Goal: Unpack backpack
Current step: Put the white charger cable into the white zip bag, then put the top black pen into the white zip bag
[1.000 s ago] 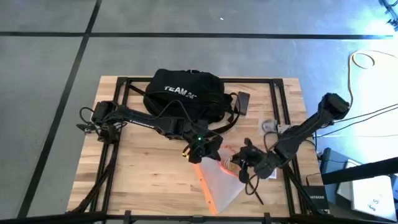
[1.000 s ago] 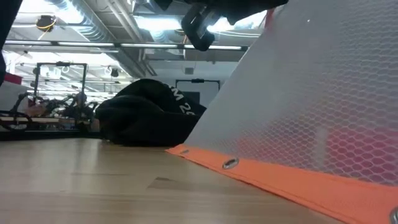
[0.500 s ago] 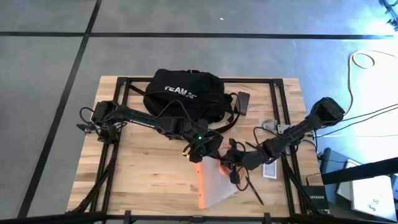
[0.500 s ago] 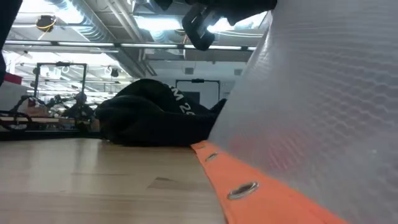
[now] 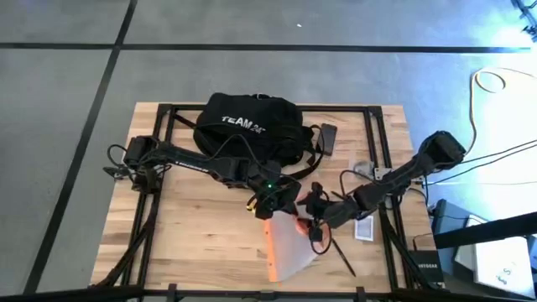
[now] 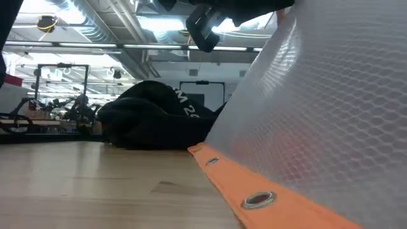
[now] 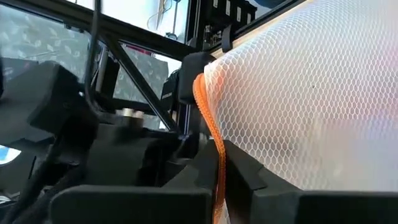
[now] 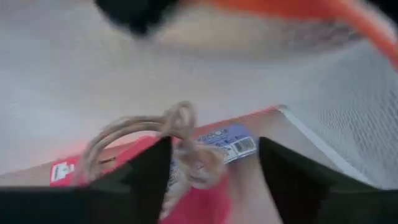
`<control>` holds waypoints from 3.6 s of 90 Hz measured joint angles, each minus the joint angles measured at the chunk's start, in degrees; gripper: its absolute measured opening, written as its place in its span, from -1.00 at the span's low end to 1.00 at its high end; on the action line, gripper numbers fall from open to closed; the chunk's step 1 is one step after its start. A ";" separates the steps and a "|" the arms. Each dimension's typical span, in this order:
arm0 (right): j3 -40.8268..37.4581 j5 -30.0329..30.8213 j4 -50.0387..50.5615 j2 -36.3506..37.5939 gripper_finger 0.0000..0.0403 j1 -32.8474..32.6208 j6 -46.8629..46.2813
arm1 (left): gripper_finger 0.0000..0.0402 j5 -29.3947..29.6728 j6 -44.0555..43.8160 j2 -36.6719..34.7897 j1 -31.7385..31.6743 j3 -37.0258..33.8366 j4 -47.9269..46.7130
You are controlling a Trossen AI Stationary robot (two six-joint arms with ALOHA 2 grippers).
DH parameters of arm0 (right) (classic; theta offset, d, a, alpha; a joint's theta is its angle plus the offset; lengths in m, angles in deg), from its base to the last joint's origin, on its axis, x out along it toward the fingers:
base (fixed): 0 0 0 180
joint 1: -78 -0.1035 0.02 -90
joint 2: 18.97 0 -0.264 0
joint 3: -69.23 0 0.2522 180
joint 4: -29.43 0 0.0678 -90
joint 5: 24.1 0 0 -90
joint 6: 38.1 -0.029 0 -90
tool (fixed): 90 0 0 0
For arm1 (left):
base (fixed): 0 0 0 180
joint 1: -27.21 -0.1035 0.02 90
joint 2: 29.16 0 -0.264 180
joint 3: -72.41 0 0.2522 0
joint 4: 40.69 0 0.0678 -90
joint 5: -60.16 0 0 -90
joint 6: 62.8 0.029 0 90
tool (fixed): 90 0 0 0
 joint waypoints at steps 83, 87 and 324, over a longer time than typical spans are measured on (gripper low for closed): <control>9.17 -9.52 55.89 13.98 0.74 -0.04 -24.76 | -1.00 -0.10 0.51 0.00 0.02 0.00 -0.28; 8.79 -9.55 58.20 13.51 0.72 -0.02 -25.35 | -1.00 -0.09 0.50 0.00 0.02 0.02 -0.28; -17.16 15.54 -0.81 41.14 -0.94 -9.43 -14.97 | -1.00 -0.13 -1.71 0.00 -0.62 0.00 -0.76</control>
